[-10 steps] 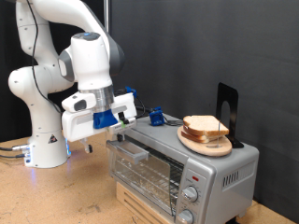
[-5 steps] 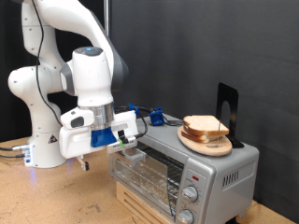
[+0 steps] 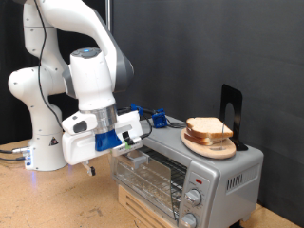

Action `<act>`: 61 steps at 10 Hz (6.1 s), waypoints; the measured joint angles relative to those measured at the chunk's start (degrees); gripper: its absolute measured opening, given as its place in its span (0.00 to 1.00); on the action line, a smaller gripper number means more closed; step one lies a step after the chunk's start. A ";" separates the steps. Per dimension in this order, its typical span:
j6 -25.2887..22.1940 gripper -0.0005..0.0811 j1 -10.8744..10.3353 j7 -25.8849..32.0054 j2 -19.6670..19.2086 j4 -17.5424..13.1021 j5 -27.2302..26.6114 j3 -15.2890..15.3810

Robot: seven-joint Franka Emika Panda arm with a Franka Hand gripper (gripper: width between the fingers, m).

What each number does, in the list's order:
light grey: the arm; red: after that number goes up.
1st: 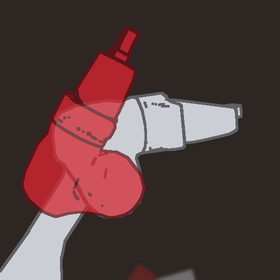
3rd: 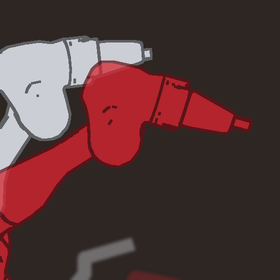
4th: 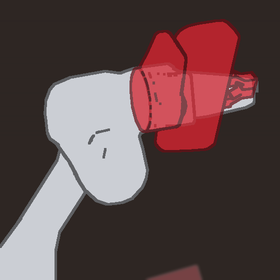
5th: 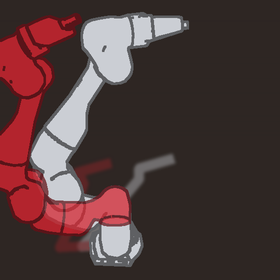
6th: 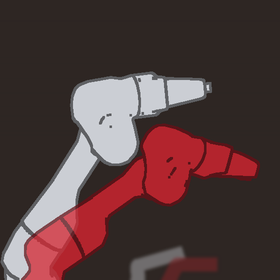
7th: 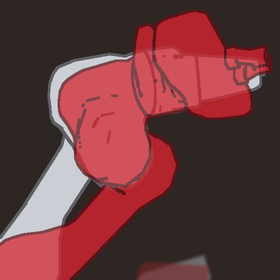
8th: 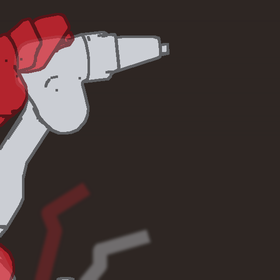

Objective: Make a piece of toast with the oven

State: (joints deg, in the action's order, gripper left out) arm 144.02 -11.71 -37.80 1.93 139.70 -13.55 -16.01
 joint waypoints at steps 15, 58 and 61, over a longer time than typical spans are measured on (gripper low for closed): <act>-0.87 1.00 4.26 -3.40 1.14 3.86 9.70 -0.52; -1.30 1.00 6.48 34.98 -3.61 2.81 -24.47 0.79; -5.11 1.00 6.83 34.99 -1.66 2.54 -24.53 0.18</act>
State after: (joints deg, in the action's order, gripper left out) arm 138.90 -4.88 -2.81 0.27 142.24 -38.08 -15.83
